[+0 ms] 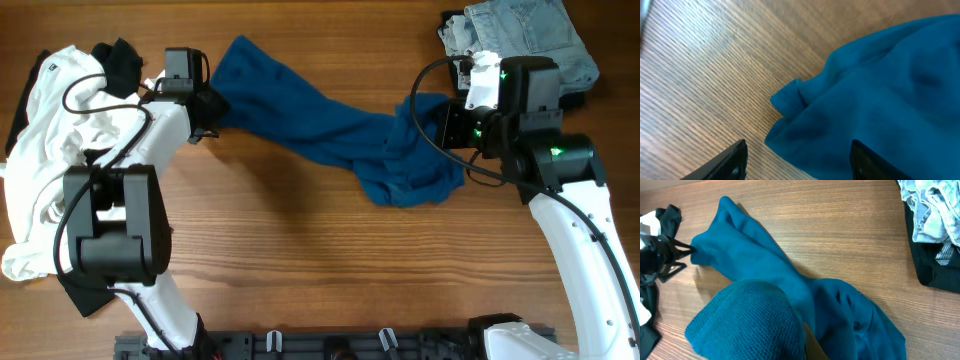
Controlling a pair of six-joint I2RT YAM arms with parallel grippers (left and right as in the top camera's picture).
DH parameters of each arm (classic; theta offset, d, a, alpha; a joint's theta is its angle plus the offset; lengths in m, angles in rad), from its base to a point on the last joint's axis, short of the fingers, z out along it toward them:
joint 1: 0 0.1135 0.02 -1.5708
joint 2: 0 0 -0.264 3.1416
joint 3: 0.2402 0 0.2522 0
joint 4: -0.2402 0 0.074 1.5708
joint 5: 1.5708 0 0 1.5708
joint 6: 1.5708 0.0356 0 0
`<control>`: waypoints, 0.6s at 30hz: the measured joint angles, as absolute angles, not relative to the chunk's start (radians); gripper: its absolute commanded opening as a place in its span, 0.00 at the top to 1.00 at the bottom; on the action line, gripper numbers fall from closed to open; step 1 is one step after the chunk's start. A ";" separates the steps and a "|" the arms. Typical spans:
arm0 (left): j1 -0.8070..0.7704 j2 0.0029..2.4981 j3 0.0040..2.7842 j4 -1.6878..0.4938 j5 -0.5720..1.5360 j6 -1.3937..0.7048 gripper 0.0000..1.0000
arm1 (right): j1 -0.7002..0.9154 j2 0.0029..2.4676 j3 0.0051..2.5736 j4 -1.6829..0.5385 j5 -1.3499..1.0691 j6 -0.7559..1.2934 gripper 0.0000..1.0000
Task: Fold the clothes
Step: 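Spread the teal shirt apart, pulling the right gripper toward the upper right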
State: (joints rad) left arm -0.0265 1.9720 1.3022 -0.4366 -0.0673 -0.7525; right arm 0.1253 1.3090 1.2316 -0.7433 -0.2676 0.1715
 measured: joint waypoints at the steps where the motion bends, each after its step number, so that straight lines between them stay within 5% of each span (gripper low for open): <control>1: -0.027 1.980 1.302 -0.434 -0.062 -0.754 0.35 | 0.125 1.309 1.232 -0.743 -0.268 0.172 0.96; 14: -0.027 2.037 1.304 -0.365 -0.028 -0.777 0.35 | 0.125 1.309 1.232 -0.744 -0.268 0.172 0.96; 18: -0.027 2.043 1.304 -0.343 -0.028 -0.780 0.52 | 0.125 1.309 1.232 -0.747 -0.268 0.172 0.96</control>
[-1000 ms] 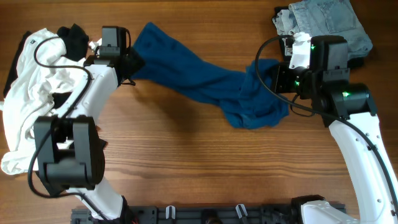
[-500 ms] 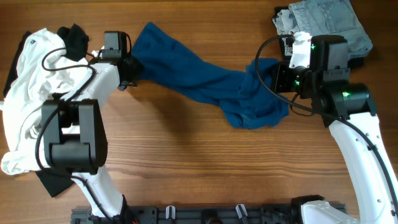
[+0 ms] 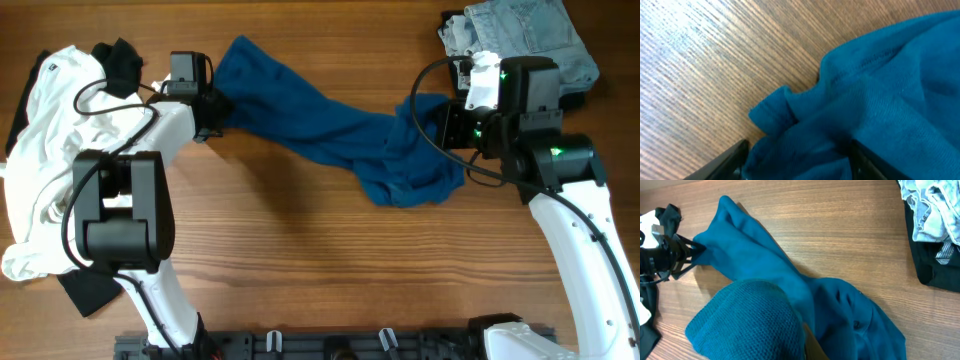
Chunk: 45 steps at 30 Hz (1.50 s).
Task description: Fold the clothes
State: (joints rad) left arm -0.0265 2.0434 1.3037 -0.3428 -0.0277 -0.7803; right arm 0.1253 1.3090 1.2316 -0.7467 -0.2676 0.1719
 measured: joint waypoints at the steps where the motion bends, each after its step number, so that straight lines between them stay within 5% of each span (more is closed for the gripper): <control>1: -0.027 2.047 1.304 -0.334 -0.028 -0.781 0.60 | 0.125 1.309 1.232 -0.747 -0.268 0.171 0.96; 5: -0.026 2.067 1.309 -0.316 -0.028 -0.791 0.96 | 0.125 1.309 1.232 -0.747 -0.260 0.171 0.96; 18: 0.010 1.986 1.318 -0.428 -0.009 -0.610 0.96 | 0.125 1.309 1.234 -0.659 -0.244 0.159 0.96; 29: 0.189 1.329 1.356 -0.480 -0.002 -0.504 0.96 | 0.049 1.315 1.426 -0.667 -0.242 0.093 0.96; 45: 0.198 0.862 1.455 -0.518 -0.070 -0.414 0.96 | 0.048 1.250 1.826 -1.017 -0.239 -0.010 0.96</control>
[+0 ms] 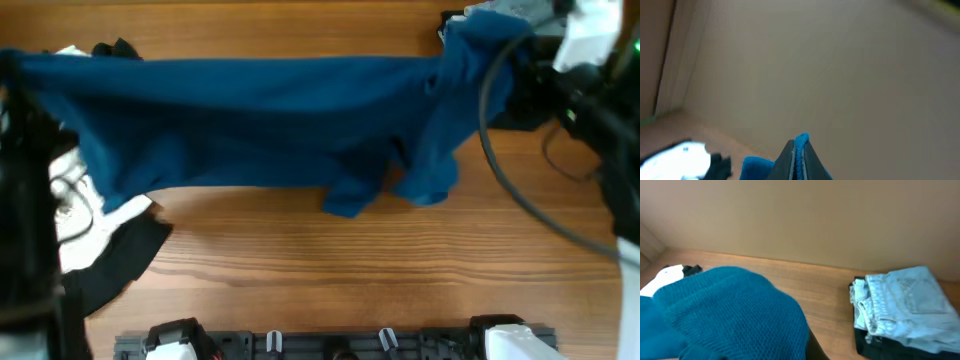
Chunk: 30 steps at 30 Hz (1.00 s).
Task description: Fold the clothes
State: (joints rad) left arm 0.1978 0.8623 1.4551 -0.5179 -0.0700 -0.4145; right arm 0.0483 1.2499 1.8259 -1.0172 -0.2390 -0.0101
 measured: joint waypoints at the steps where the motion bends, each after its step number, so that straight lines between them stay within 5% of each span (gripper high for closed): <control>1: 0.198 0.850 1.473 -0.529 -0.072 -0.409 0.96 | 0.048 1.235 1.845 -1.041 -0.235 -0.015 0.96; 17: 0.199 0.813 1.668 -0.757 -0.204 -0.363 0.96 | 0.044 0.986 1.985 -1.189 -0.012 -0.063 0.96; 30: 0.199 1.098 1.671 -0.838 -0.291 -0.356 0.96 | 0.044 1.370 1.987 -1.144 -0.087 -0.229 0.96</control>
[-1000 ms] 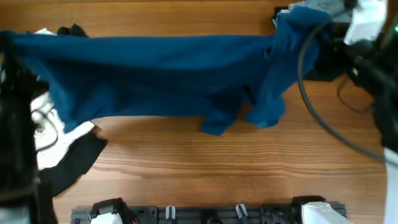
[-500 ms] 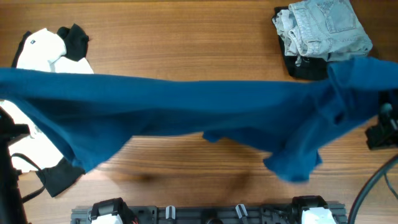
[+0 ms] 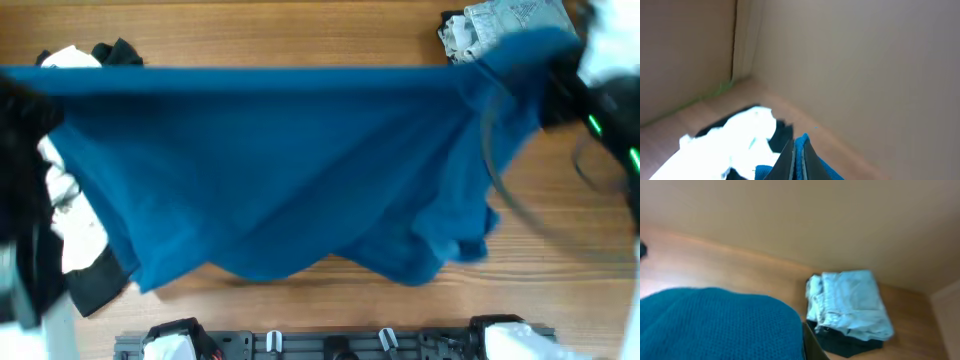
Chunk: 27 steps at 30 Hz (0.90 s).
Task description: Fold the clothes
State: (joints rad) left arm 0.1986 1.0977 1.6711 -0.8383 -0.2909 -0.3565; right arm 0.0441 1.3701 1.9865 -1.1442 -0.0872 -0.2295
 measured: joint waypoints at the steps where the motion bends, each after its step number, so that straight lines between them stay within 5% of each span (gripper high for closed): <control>1: 0.199 1.161 1.671 -0.839 -0.291 -0.356 0.96 | 0.044 1.404 1.987 -1.138 -0.093 -0.235 0.96; 14: 0.198 1.708 1.671 -0.573 -0.211 -0.356 0.96 | 0.045 1.998 1.985 -0.721 -0.248 -0.260 0.96; 27: 0.197 2.106 1.671 -0.230 -0.161 -0.356 0.95 | 0.073 2.282 1.985 -0.383 -0.284 -0.229 0.96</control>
